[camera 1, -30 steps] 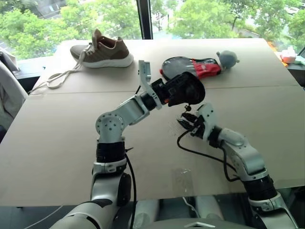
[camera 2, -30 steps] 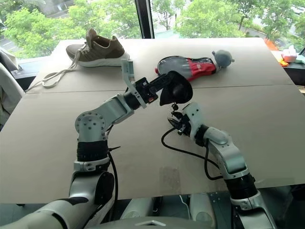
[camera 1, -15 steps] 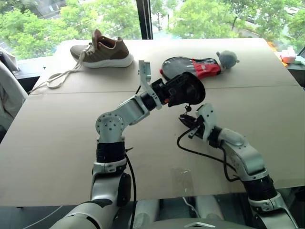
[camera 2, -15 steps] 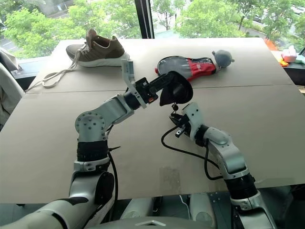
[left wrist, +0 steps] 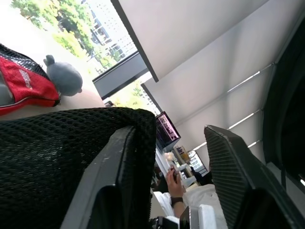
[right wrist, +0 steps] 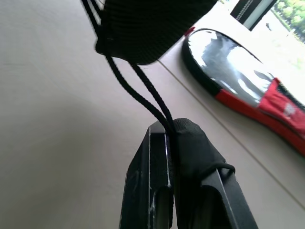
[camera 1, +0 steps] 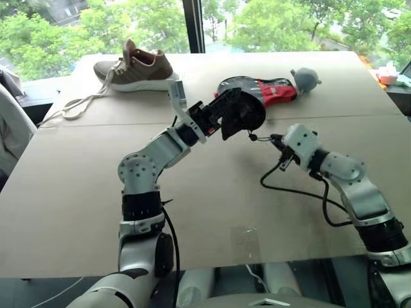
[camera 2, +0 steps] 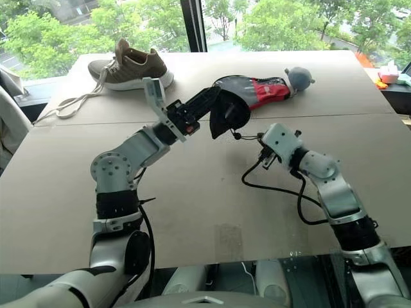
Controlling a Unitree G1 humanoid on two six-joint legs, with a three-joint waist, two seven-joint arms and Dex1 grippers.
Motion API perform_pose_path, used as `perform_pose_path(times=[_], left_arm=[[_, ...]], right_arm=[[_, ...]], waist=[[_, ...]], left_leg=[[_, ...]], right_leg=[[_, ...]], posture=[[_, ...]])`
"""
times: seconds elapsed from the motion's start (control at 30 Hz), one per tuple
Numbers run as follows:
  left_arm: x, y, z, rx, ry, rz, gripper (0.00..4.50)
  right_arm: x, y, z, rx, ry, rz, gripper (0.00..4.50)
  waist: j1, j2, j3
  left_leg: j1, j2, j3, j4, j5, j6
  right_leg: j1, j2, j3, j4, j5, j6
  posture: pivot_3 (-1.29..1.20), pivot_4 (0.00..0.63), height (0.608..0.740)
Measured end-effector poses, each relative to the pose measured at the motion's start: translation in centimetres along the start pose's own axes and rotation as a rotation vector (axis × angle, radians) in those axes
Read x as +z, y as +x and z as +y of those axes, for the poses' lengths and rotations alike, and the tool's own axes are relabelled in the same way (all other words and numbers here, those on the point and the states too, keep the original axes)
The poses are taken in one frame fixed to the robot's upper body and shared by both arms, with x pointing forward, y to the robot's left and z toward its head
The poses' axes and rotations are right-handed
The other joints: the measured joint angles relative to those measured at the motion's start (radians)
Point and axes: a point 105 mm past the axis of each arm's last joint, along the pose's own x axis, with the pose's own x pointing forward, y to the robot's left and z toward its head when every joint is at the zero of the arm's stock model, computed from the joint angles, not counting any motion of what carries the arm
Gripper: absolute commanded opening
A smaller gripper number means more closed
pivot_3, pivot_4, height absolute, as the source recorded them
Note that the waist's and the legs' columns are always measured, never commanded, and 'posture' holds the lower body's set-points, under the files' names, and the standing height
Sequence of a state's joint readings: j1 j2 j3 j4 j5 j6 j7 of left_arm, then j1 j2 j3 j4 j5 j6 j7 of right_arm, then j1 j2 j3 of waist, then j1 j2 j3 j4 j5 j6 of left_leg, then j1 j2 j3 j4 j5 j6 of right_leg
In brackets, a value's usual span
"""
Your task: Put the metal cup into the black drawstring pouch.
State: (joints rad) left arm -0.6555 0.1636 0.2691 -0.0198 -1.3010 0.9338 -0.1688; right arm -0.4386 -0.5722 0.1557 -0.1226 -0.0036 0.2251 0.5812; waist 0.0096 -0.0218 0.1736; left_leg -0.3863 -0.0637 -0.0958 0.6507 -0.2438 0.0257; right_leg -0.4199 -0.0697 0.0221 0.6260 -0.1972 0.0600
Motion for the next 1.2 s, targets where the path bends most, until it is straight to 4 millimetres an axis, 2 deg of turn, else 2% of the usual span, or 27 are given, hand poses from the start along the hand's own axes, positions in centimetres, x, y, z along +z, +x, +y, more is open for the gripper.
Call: perform_pose_path(times=[0.07, 0.1, 0.13, 0.2, 0.27, 0.37, 0.47, 0.57, 0.73, 1.03, 1.2], left_arm=[[-0.5, -0.7, -0.3, -0.028, -0.009, 0.002, 3.07], [-0.9, -0.9, -0.6, -0.048, -0.016, 0.013, 3.07], [-1.0, -1.0, -0.7, -0.053, -0.013, 0.014, 3.07], [-1.1, -1.1, -1.5, -0.083, 0.013, 0.021, 3.07], [-1.5, -0.9, -2.9, -0.151, 0.025, 0.037, 3.07], [-2.0, -0.8, -4.1, -0.221, 0.038, 0.061, 3.07], [-2.7, -1.3, -6.0, -0.336, 0.073, 0.122, 3.07], [-2.5, -1.2, -7.4, -0.401, 0.151, 0.121, 3.07], [0.4, 1.1, -6.8, -0.286, 0.504, 0.042, 3.07], [1.1, 4.8, -4.7, -0.232, 0.848, 0.015, 3.07], [0.3, 6.0, -4.5, -0.256, 0.901, -0.003, 3.07]], right_arm=[[1.5, 0.2, -3.2, -0.087, -0.149, -0.012, 0.0], [2.9, 0.0, -5.3, -0.154, -0.222, -0.036, 0.0], [3.7, -0.1, -6.2, -0.183, -0.258, -0.054, 0.0], [6.6, -0.3, -8.2, -0.26, -0.359, -0.128, 0.0], [9.3, -0.2, -9.4, -0.311, -0.432, -0.198, 0.0], [12.4, -0.2, -9.9, -0.351, -0.484, -0.292, 0.0], [13.8, -0.1, -9.7, -0.357, -0.499, -0.351, 0.0], [14.6, -0.1, -9.8, -0.363, -0.505, -0.378, 0.0], [15.3, -0.3, -9.7, -0.364, -0.516, -0.415, 0.0], [15.2, -0.3, -9.5, -0.354, -0.516, -0.42, 0.0], [15.2, -0.1, -9.2, -0.335, -0.509, -0.425, 0.0]], waist=[[-0.006, 0.0, 0.0], [-0.005, 0.0, 0.0], [-0.004, 0.0, 0.0], [-0.003, 0.0, 0.0], [-0.003, 0.0, 0.0], [-0.001, 0.0, 0.0], [0.0, 0.0, 0.0], [0.002, 0.0, 0.0], [0.002, 0.0, 0.0], [0.002, 0.0, 0.0], [0.0, 0.0, 0.0]], left_leg=[[-0.001, 0.0, 0.002, 0.0, 0.0, 0.0], [-0.001, 0.0, 0.002, 0.0, 0.0, 0.0], [-0.001, 0.0, 0.002, 0.0, 0.0, 0.0], [-0.001, 0.001, 0.002, 0.0, 0.0, 0.0], [-0.001, 0.001, 0.002, -0.001, 0.0, 0.0], [-0.001, 0.001, 0.002, -0.001, 0.0, 0.0], [-0.002, 0.001, 0.002, -0.001, 0.0, 0.0], [-0.003, 0.001, 0.002, 0.0, 0.0, 0.0], [-0.002, 0.0, 0.003, 0.0, 0.0, 0.0], [-0.007, 0.0, 0.002, -0.001, 0.0, 0.0], [-0.012, 0.0, 0.002, -0.001, 0.0, 0.0]], right_leg=[[-0.001, 0.0, 0.003, 0.0, 0.0, 0.0], [-0.001, 0.0, 0.002, 0.0, 0.0, 0.0], [-0.001, 0.0, 0.002, 0.0, 0.0, 0.0], [-0.001, 0.0, 0.002, 0.0, 0.0, 0.0], [-0.002, 0.0, 0.002, 0.0, 0.0, 0.0], [-0.002, 0.0, 0.002, -0.001, 0.0, 0.0], [-0.003, 0.0, 0.002, -0.001, 0.0, 0.0], [-0.003, 0.0, 0.002, -0.001, 0.0, 0.0], [-0.003, 0.0, 0.002, -0.001, 0.0, 0.0], [-0.006, 0.0, 0.001, -0.001, 0.0, 0.0], [-0.013, -0.001, 0.002, 0.0, 0.0, 0.0]], posture=[[0.0, 0.15, 0.736], [0.0, 0.15, 0.736], [0.0, 0.15, 0.736], [0.0, 0.15, 0.736], [0.0, 0.15, 0.736], [0.0, 0.15, 0.736], [0.0, 0.15, 0.736], [0.0, 0.15, 0.736], [0.0, 0.15, 0.736], [0.0, 0.15, 0.736], [0.0, 0.15, 0.736]])
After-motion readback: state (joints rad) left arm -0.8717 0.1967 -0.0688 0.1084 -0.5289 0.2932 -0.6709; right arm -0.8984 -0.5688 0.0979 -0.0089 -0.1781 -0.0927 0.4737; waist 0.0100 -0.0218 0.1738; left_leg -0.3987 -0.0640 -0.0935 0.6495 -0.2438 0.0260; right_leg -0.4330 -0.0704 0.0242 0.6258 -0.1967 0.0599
